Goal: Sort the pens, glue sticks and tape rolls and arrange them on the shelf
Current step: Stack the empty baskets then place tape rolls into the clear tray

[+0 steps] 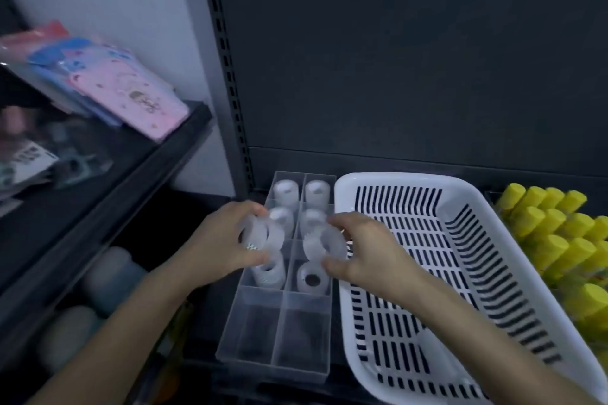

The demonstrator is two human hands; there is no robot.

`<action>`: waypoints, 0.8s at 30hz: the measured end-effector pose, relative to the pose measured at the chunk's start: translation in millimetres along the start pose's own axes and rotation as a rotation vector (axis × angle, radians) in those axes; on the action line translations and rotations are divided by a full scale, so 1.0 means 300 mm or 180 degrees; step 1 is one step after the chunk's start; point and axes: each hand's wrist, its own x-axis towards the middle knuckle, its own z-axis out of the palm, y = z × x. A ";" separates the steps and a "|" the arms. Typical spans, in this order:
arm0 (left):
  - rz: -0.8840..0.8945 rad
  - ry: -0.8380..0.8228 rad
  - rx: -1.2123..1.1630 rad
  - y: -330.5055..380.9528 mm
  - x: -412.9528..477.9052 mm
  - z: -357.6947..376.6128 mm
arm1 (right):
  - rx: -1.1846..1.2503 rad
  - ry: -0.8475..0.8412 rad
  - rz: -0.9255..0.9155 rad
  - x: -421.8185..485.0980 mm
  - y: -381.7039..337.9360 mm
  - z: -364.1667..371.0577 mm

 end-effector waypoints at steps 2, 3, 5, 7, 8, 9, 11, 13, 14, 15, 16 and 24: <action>-0.0052 -0.0077 -0.0074 -0.038 -0.032 -0.001 | -0.0505 -0.0339 -0.0074 0.046 -0.038 0.039; -0.0069 -0.0092 -0.0104 -0.052 -0.041 0.001 | -0.0874 -0.0505 -0.0116 0.064 -0.053 0.055; -0.0079 -0.0080 -0.0147 -0.076 -0.053 0.005 | -0.1647 -0.0808 -0.0214 0.092 -0.067 0.087; -0.0096 -0.0083 -0.0292 -0.093 -0.062 0.007 | -0.2113 -0.1045 -0.0205 0.106 -0.062 0.113; -0.0109 -0.0079 -0.0361 -0.101 -0.064 0.010 | -0.2201 -0.1092 -0.0175 0.110 -0.054 0.124; -0.0120 -0.0078 -0.0414 -0.110 -0.065 0.014 | -0.2235 -0.1118 -0.0147 0.112 -0.047 0.132; -0.0109 -0.0113 -0.0472 -0.122 -0.064 0.020 | -0.2244 -0.1145 -0.0109 0.114 -0.037 0.142; -0.0079 -0.0166 -0.0451 -0.128 -0.058 0.026 | -0.2253 -0.1130 -0.0097 0.113 -0.030 0.146; -0.0060 -0.0185 -0.0431 -0.129 -0.053 0.029 | -0.2238 -0.1105 -0.0097 0.110 -0.027 0.144; -0.0041 -0.0197 -0.0412 -0.130 -0.048 0.031 | -0.2200 -0.1071 -0.0107 0.108 -0.024 0.140; -0.0019 -0.0214 -0.0388 -0.132 -0.044 0.034 | -0.2120 -0.1038 -0.0100 0.105 -0.020 0.135; 0.0024 -0.0148 -0.0512 -0.079 -0.065 0.063 | 0.0170 -0.0322 -0.0145 0.050 -0.075 0.074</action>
